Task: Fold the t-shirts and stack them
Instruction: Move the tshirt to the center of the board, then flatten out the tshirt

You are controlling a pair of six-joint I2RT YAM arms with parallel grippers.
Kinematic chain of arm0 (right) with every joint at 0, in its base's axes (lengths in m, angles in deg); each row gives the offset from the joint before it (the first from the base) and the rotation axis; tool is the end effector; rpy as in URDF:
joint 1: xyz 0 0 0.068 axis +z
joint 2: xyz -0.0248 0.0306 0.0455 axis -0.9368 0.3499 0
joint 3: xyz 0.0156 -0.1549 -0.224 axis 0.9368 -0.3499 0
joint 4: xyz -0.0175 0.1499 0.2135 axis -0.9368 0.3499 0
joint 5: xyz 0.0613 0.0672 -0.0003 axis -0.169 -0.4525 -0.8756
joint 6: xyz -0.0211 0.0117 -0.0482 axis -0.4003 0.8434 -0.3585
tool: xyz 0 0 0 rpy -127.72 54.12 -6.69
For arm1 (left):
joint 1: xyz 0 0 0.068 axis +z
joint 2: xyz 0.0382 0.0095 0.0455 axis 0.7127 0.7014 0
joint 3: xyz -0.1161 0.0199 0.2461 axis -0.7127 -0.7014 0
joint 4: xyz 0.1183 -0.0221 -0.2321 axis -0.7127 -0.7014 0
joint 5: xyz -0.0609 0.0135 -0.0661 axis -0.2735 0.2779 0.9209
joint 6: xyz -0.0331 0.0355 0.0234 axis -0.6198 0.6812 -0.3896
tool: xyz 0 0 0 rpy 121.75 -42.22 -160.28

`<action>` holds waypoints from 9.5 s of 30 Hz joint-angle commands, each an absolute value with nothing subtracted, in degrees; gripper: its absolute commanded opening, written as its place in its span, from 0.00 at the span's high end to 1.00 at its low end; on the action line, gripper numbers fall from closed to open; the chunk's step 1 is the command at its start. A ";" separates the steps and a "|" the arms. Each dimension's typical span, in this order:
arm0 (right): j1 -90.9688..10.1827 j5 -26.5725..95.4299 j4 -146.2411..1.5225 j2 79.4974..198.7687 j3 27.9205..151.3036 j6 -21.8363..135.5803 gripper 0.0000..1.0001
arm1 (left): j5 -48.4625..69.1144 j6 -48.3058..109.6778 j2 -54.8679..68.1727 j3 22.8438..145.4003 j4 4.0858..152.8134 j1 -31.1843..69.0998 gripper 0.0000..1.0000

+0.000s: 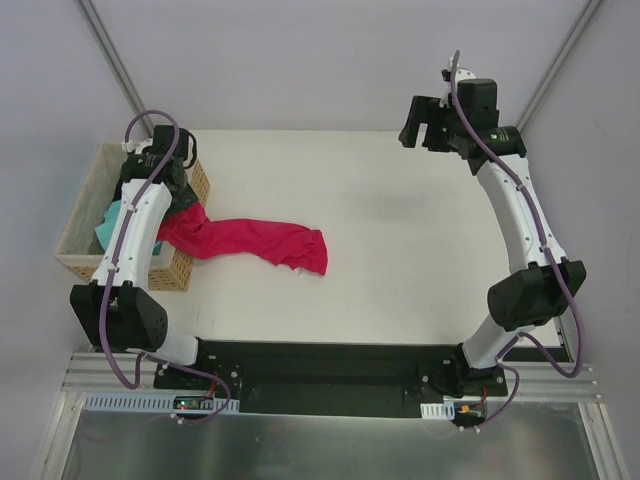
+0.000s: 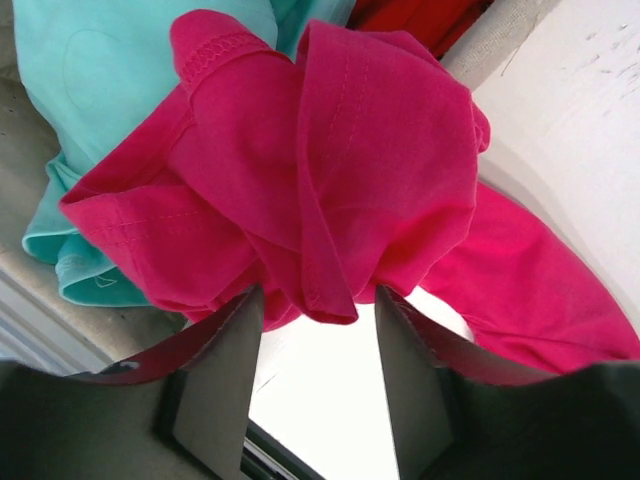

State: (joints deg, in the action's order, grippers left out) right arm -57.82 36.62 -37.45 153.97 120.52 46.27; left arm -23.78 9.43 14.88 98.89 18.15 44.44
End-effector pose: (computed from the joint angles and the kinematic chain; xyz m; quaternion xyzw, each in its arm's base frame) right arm 0.3677 0.0797 0.4341 -0.1388 0.8308 0.0770 0.5335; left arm 0.2931 0.0103 0.3632 -0.3196 0.8752 0.1184 0.3433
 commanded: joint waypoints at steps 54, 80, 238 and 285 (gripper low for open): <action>-32.61 26.60 -48.26 164.66 103.71 58.58 0.31 | -16.83 8.08 2.61 93.16 18.95 45.11 1.00; -30.06 23.09 -47.47 173.01 108.90 59.46 0.54 | -15.25 8.34 3.32 94.22 20.10 45.11 1.00; -56.78 53.23 -37.62 149.64 148.45 31.69 0.99 | 5.85 21.43 12.46 127.44 38.29 44.75 1.00; -47.46 68.43 -44.04 127.84 134.30 19.82 0.99 | 6.63 24.78 2.44 129.46 38.29 44.75 1.00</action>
